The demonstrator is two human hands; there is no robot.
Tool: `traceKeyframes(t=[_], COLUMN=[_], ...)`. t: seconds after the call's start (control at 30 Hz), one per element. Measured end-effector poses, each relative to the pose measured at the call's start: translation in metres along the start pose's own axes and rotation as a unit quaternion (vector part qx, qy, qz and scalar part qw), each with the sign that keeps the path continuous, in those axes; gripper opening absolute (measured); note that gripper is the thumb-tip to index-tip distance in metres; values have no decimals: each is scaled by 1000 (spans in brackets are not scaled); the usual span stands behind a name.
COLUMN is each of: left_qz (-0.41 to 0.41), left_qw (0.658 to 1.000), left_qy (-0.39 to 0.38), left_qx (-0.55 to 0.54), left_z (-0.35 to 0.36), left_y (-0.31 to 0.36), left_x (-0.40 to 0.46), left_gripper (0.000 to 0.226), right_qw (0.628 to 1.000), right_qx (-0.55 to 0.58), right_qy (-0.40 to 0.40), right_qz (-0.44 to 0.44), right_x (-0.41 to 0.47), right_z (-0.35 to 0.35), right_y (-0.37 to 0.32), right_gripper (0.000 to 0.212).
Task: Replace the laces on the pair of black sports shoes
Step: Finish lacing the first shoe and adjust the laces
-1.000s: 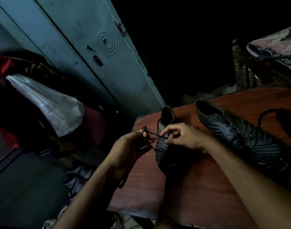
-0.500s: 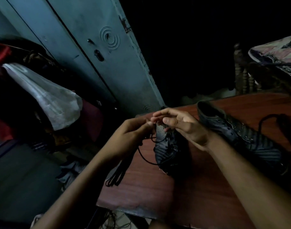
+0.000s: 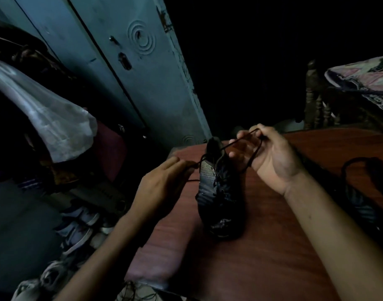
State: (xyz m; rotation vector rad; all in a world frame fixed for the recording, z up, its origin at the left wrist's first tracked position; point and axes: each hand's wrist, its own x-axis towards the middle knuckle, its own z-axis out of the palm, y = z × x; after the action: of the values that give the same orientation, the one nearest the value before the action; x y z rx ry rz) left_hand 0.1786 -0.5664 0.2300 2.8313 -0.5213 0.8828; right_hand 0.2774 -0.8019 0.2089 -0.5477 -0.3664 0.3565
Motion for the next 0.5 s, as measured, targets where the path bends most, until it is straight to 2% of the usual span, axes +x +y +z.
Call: traceKeyframes(t=[0.17,0.3,0.4,0.5], left_qz=[-49,-89,-142,-164], left_qw=[997,993,988,985], left_qy=[-26,-36,6,56], left_qx=[50,75,61,7], left_z=[40,57,66,79], left_y=[-24,-29,-29,-30], left_x=[-24,-26,-19,-14], left_gripper=[21,17,12,10], right_qw=[999,982,947,870], right_qx=[-45,-180,-311,-487], right_qy=[11,47,55,28], right_qz=[27,28,53,67], right_x=[0,4,3,1], right_z=[-5,-9,-12,-18], right_y=[11,23,35,45], right_gripper=[33,32,28,29])
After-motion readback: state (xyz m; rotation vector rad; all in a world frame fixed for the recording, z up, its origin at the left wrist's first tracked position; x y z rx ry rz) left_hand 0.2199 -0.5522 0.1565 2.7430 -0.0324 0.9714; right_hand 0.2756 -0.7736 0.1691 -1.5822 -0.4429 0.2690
